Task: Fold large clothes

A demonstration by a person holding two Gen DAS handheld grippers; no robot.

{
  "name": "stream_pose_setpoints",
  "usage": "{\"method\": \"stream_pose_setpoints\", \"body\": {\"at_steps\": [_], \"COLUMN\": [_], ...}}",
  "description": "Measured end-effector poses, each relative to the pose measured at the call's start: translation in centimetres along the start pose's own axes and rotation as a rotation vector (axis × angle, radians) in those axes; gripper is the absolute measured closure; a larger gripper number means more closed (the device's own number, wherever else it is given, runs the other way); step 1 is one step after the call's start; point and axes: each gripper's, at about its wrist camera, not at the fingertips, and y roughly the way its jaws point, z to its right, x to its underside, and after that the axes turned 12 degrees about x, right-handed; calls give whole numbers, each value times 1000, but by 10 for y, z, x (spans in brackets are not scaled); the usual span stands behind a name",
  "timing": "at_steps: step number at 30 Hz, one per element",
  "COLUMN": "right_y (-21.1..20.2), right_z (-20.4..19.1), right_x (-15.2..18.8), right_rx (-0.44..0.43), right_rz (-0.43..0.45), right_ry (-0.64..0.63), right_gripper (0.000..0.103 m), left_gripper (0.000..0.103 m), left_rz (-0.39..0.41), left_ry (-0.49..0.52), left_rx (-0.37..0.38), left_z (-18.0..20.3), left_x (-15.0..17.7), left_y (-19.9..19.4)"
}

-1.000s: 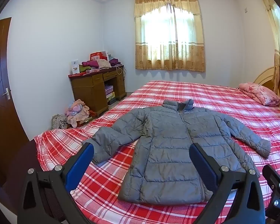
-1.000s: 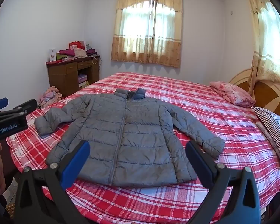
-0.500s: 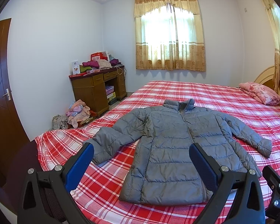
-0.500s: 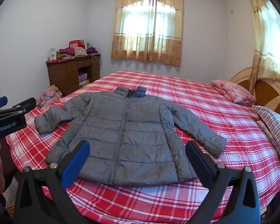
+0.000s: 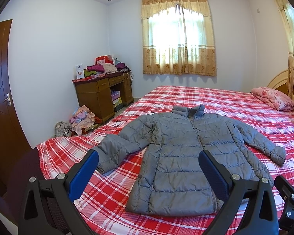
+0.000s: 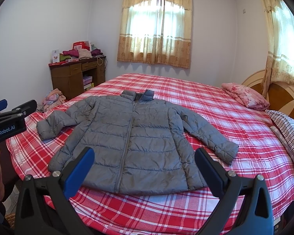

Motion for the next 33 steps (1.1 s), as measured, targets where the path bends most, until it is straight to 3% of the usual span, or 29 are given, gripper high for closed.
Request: {"method": "stream_pose_setpoints", "body": {"at_steps": [33], "right_y": [1], "right_z": [-8], "right_x": [6], "right_rx": [-5], "right_rz": [-9], "right_ry": [-3], "right_gripper": [0], "left_gripper": [1], "left_rz": [-1], "left_ry": [0], "left_rx": [0], "left_z": [-2], "left_x": [3], "left_y": [2]}}
